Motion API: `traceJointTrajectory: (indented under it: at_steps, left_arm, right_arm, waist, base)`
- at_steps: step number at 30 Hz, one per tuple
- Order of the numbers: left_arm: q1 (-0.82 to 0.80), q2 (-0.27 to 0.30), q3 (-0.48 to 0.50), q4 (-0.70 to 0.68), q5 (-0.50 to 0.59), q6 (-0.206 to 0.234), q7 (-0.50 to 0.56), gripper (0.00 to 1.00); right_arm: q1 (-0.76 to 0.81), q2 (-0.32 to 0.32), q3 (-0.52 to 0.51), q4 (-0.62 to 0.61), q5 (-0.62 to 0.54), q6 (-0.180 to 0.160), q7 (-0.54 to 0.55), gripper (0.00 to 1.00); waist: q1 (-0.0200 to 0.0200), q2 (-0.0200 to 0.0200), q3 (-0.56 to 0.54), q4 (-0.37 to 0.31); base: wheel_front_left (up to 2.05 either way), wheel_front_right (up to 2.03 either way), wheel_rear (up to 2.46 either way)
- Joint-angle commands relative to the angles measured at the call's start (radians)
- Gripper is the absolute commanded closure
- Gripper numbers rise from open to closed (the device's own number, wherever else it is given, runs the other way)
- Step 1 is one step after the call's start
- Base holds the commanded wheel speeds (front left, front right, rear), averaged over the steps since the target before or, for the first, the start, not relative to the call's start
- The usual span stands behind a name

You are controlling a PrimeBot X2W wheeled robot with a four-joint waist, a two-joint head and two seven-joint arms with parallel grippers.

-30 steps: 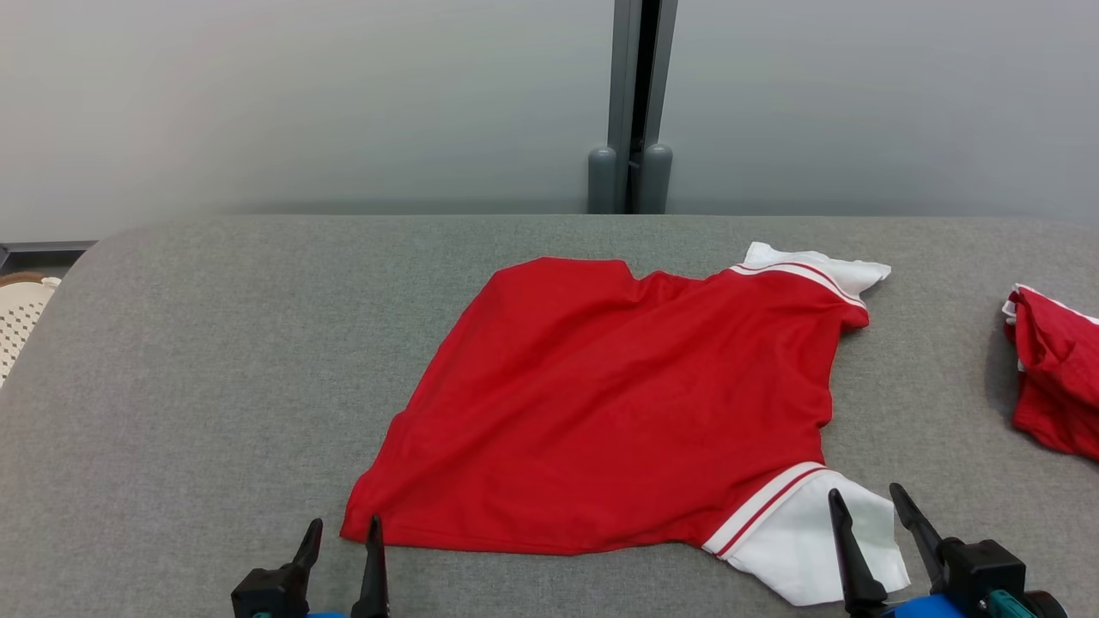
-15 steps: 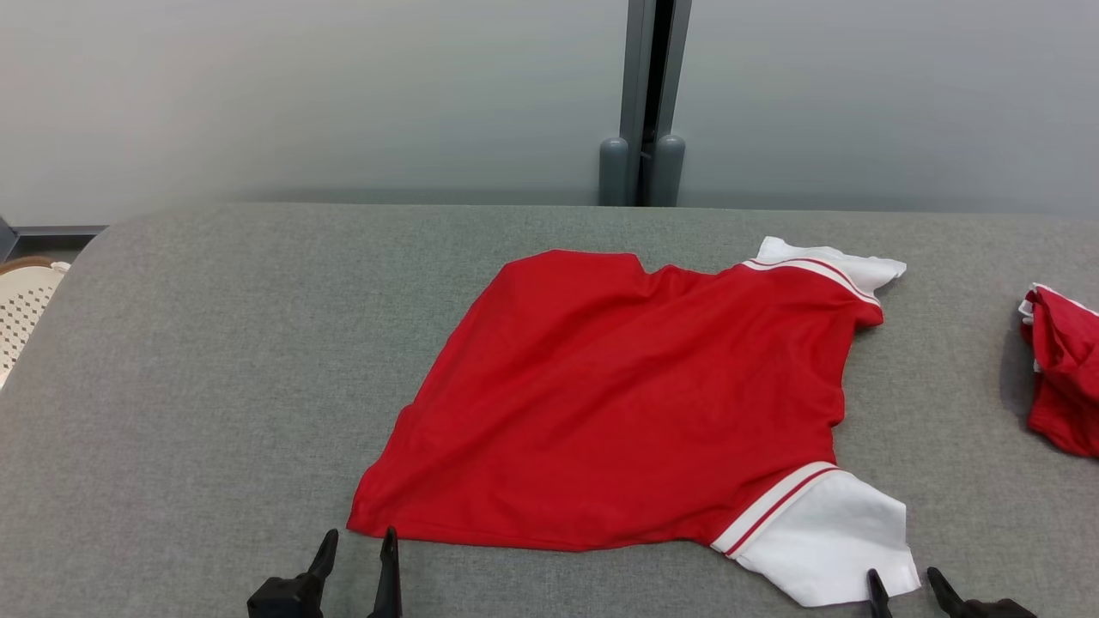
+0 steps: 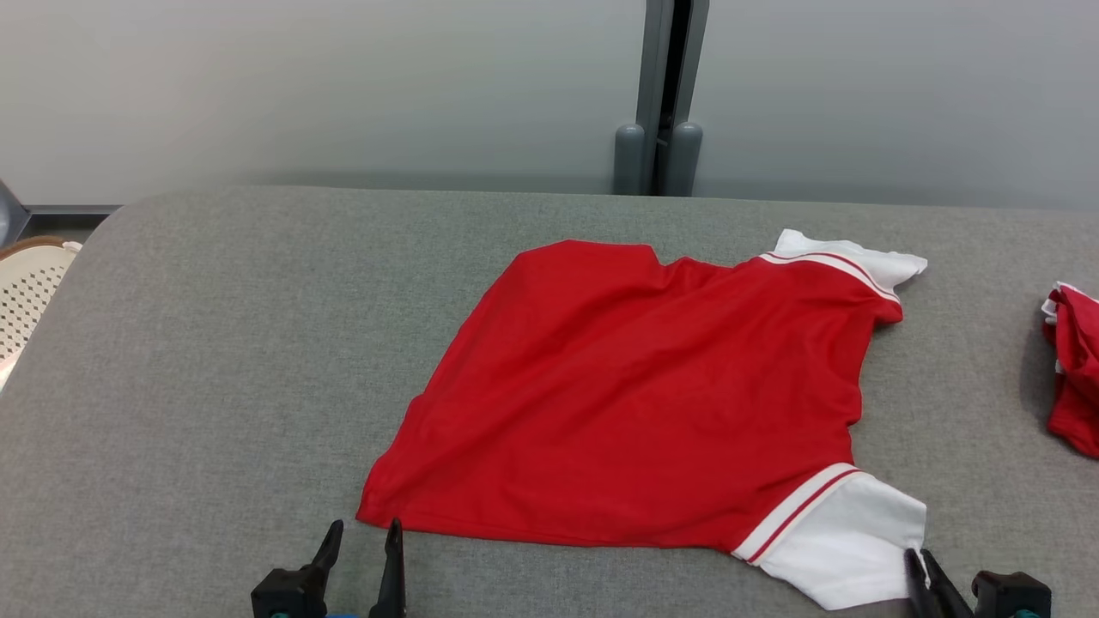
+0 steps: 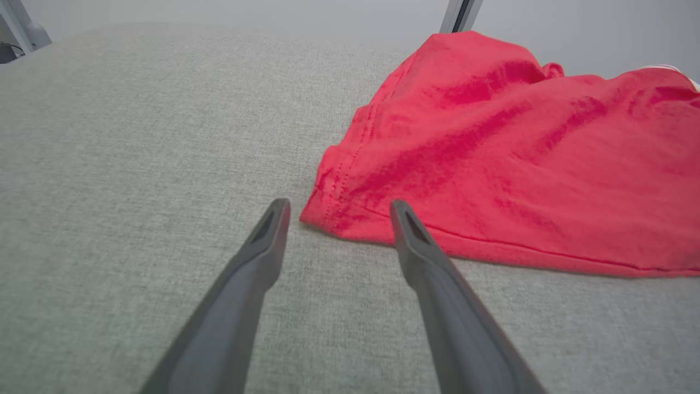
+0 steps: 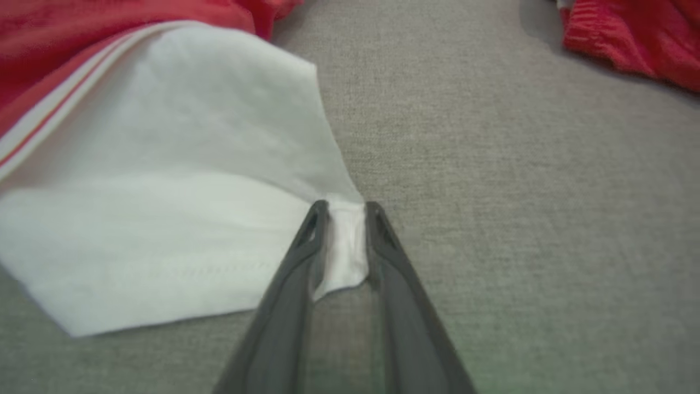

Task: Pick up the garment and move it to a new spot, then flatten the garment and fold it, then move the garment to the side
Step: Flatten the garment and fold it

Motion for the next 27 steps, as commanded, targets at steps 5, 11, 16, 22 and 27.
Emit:
traceJointTrajectory:
  at_steps: [5, 11, 16, 22, 27]
  left_arm:
    - [-0.009, -0.001, 0.011, -0.008, -0.008, 0.0, -0.001, 0.0]
    - [-0.008, 0.0, -0.016, -0.007, -0.031, -0.021, -0.001, 0.0]
    - [-0.005, -0.001, -0.076, 0.002, -0.057, -0.048, -0.001, 0.0]
    - [-0.007, 0.0, -0.103, 0.039, -0.08, -0.055, -0.001, 0.0]
    - [-0.035, 0.0, -0.108, 0.069, -0.087, -0.057, -0.001, 0.0]
  right_arm:
    - [0.058, -0.003, -0.086, -0.043, -0.025, -0.001, 0.016, 1.0]
    - [0.098, -0.018, -0.135, -0.13, -0.037, -0.001, 0.012, 1.0]
    - [0.104, -0.017, -0.125, -0.151, -0.033, -0.001, 0.012, 1.0]
    - [0.096, -0.009, -0.096, -0.154, -0.023, -0.001, 0.012, 1.0]
    - [0.085, -0.007, -0.083, -0.159, -0.019, 0.0, 0.012, 1.0]
  waist:
    - [0.0, 0.0, 0.002, -0.009]
    - [0.0, 0.0, 0.005, -0.03]
    - [0.0, 0.0, 0.011, -0.044]
    - [0.0, 0.0, 0.015, -0.051]
    - [0.0, 0.0, 0.022, -0.059]
  base:
    - [0.0, 0.0, 0.0]
    - [0.0, 0.0, 0.0]
    - [0.0, 0.0, 0.0]
    - [0.0, 0.0, 0.0]
    - [0.0, 0.0, 0.0]
